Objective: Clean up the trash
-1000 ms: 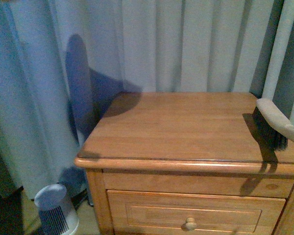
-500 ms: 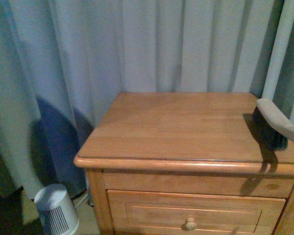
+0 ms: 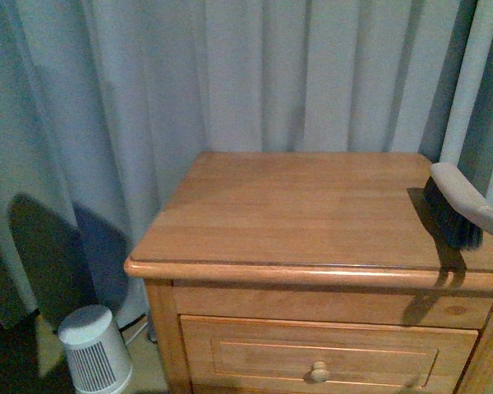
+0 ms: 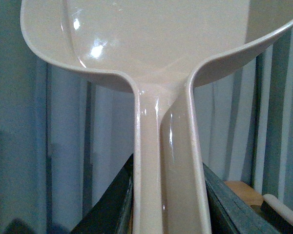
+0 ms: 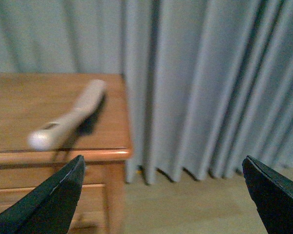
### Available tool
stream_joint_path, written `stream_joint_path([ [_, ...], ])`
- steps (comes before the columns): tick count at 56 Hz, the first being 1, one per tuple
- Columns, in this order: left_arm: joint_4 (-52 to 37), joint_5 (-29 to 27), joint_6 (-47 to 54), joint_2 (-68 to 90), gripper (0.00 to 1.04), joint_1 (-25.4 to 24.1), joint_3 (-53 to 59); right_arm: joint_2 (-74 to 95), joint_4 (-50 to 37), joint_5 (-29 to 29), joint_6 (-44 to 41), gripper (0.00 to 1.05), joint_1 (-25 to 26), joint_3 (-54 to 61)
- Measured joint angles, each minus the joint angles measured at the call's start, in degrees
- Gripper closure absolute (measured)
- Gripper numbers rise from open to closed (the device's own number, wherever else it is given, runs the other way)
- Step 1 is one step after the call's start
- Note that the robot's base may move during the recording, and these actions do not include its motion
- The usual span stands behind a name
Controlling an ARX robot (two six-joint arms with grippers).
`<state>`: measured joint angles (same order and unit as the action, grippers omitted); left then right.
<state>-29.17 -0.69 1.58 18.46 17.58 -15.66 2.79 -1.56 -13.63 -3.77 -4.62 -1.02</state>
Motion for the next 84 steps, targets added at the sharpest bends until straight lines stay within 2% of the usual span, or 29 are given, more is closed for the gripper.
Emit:
stream_joint_path([
  [1,0.0,0.0,0.0,0.0,0.77,0.0,0.0,1.9,0.0,-5.8,-0.8,0.07,-2.0,-0.4],
  [3,-0.1,-0.2,-0.2,-0.1,0.77,0.0,0.0,6.3,0.2,-12.0,-1.0,0.07,-4.2,-1.5],
  [6,-0.1,-0.1,-0.2,-0.1,0.77,0.0,0.0,11.4,-0.1,-14.5,-0.7,0.07,-5.7,-3.3],
  [20,-0.1,-0.2,-0.4,-0.1,0.77,0.0,0.0,35.7,1.1,-11.8,3.4,0.07,-10.9,-21.1],
  [33,-0.1,-0.2,-0.4,-0.1,0.77,0.0,0.0,55.6,10.3,-8.2,10.2,0.07,-10.9,-41.4],
  [41,-0.1,-0.2,-0.4,-0.1,0.77,0.0,0.0,65.6,14.4,-6.7,13.6,0.07,-10.9,-49.0],
  [56,-0.1,-0.2,-0.4,-0.1,0.77,0.0,0.0,80.4,17.8,-4.1,20.7,0.07,-10.9,-54.9],
  [72,-0.1,-0.2,-0.4,-0.1,0.77,0.0,0.0,87.1,17.5,-3.3,25.7,0.07,-11.0,-57.3],
  [84,-0.1,-0.2,-0.4,-0.1,0.77,0.0,0.0,89.3,16.1,-2.6,27.3,0.4,-11.6,-57.3],
])
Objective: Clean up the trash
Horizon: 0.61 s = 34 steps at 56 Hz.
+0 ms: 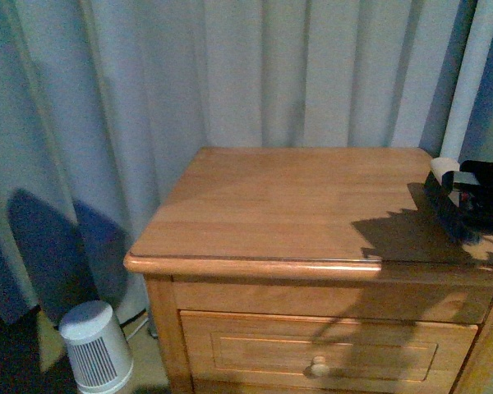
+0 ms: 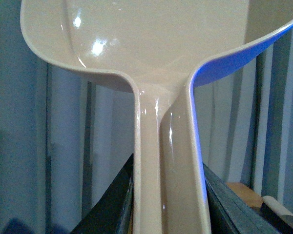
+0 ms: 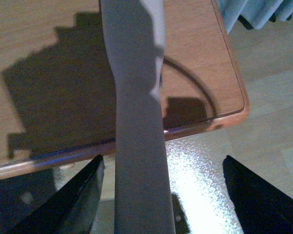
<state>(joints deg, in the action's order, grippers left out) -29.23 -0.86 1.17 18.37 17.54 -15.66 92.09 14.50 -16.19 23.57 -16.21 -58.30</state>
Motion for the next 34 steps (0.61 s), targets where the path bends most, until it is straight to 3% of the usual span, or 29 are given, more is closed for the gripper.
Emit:
stream_joint_path([
  [6,0.0,0.0,0.0,0.0,0.77,0.0,0.0,0.2,-1.1,0.1,0.5,0.63,-0.3,0.4],
  [13,0.0,0.0,0.0,0.0,0.77,0.0,0.0,-0.1,-3.7,-0.3,0.0,0.82,-0.6,1.6],
  [24,0.0,0.0,0.0,0.0,0.77,0.0,0.0,-2.8,-9.4,-1.7,-3.2,0.83,-0.9,4.5],
  [34,0.0,0.0,0.0,0.0,0.77,0.0,0.0,-11.9,-23.8,-6.7,-12.7,0.83,-2.5,11.8],
])
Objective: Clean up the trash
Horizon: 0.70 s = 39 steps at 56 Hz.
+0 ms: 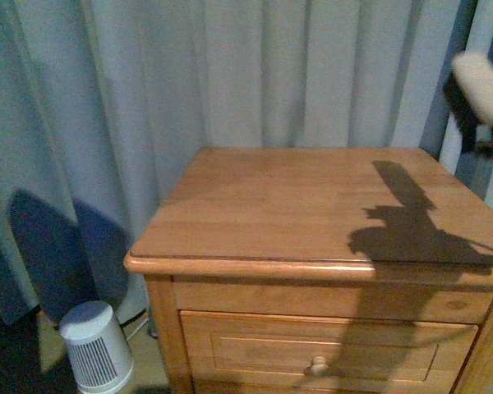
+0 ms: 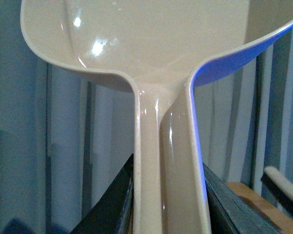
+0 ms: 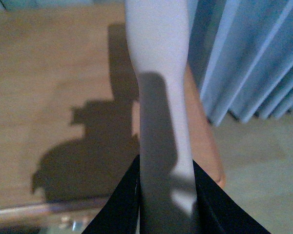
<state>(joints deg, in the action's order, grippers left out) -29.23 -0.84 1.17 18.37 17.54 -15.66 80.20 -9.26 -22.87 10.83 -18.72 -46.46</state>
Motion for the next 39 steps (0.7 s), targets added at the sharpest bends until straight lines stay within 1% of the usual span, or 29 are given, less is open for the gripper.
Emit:
stream_joint_path([
  [9,0.0,0.0,0.0,0.0,0.77,0.0,0.0,-12.0,-14.6,-3.7,-9.9,0.84,-3.3,8.0],
  [12,0.0,0.0,0.0,0.0,0.77,0.0,0.0,-19.0,-20.0,-5.4,-15.1,0.84,-5.8,12.1],
  [15,0.0,0.0,0.0,0.0,0.77,0.0,0.0,-23.8,-23.0,-7.2,-18.5,0.84,-7.9,15.0],
  [22,0.0,0.0,0.0,0.0,0.77,0.0,0.0,-32.8,-26.7,-11.2,-24.9,0.84,-12.2,19.8],
  [27,0.0,0.0,0.0,0.0,0.77,0.0,0.0,-37.7,-27.6,-13.9,-28.3,0.84,-14.5,22.1],
  [39,0.0,0.0,0.0,0.0,0.77,0.0,0.0,-43.8,-31.7,-18.2,-34.0,0.84,-17.7,25.3],
])
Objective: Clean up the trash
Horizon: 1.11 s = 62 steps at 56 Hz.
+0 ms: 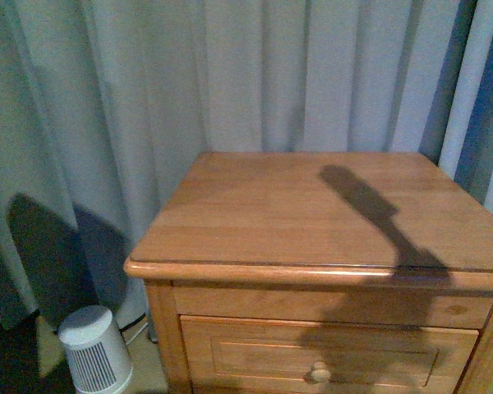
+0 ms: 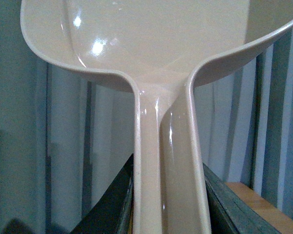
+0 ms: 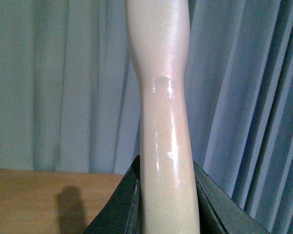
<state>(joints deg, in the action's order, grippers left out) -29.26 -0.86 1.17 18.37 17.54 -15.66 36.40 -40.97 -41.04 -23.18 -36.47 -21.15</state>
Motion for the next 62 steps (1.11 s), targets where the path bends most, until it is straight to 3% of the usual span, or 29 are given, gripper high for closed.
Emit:
stream_joint_path([
  [11,0.0,0.0,0.0,0.0,0.77,0.0,0.0,-2.5,-5.7,-3.1,-4.1,0.84,-1.8,2.6],
  [19,0.0,0.0,0.0,0.0,0.77,0.0,0.0,-3.7,-5.0,-5.2,-4.7,0.84,-1.8,4.0],
  [62,-0.1,-0.2,-0.2,-0.3,0.77,-0.1,0.2,-4.0,-5.0,-5.1,-5.1,0.84,-1.8,4.1],
])
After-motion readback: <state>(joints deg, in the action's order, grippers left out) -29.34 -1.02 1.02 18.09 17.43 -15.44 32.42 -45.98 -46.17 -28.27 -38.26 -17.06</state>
